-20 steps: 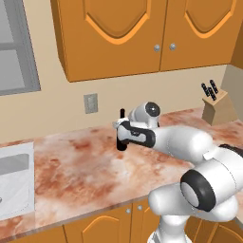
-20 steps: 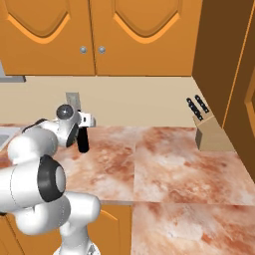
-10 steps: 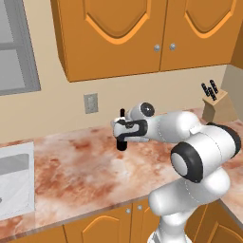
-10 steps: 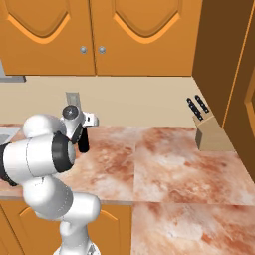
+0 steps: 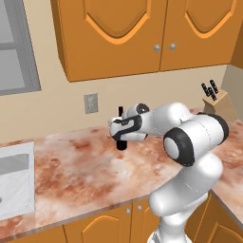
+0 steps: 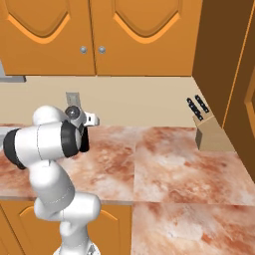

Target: Move the drinks to the dining counter.

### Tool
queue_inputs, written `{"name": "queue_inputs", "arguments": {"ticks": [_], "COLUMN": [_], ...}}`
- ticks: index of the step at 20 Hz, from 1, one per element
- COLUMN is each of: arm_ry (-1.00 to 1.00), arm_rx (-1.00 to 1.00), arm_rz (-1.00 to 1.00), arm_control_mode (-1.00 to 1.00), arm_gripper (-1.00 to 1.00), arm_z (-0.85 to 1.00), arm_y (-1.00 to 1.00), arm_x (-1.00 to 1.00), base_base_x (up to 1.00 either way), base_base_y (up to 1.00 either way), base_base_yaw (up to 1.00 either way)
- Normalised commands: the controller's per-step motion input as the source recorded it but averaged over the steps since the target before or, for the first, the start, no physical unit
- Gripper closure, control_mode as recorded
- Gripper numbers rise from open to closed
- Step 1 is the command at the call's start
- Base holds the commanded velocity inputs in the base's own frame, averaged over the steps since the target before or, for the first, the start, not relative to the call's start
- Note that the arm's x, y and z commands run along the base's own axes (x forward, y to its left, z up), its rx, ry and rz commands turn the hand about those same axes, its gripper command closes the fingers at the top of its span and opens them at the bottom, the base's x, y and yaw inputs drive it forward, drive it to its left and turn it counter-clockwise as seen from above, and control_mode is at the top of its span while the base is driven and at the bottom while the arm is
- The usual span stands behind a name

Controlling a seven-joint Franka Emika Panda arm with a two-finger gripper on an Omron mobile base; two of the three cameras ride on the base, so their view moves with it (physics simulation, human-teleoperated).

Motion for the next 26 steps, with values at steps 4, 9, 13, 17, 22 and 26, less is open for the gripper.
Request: {"name": "queue_inputs", "arguments": {"ticks": [4, 9, 13, 17, 22, 26], "arm_ry": [0.0, 0.0, -0.09, -0.18, -0.07, 0.01], "arm_rx": [0.0, 0.0, 0.0, 0.0, 0.0, 0.0], "arm_rz": [0.0, 0.0, 0.0, 0.0, 0.0, 0.0], "arm_control_mode": [-1.0, -1.0, -1.0, -1.0, -1.0, -1.0], "arm_gripper": [1.0, 1.0, 1.0, 1.0, 1.0, 1.0], "arm_z": [-0.12, -0.04, 0.01, 0.17, 0.43, 0.91], "arm_y": [0.1, 0.0, 0.03, -0.01, -0.01, -0.16], "arm_x": [0.22, 0.0, -0.09, -0.46, -0.41, -0.27], "base_base_x": [0.0, 0.0, 0.0, 0.0, 0.0, 0.0], "base_base_y": [0.0, 0.0, 0.0, 0.0, 0.0, 0.0], "base_base_yaw": [0.0, 0.0, 0.0, 0.0, 0.0, 0.0]}}
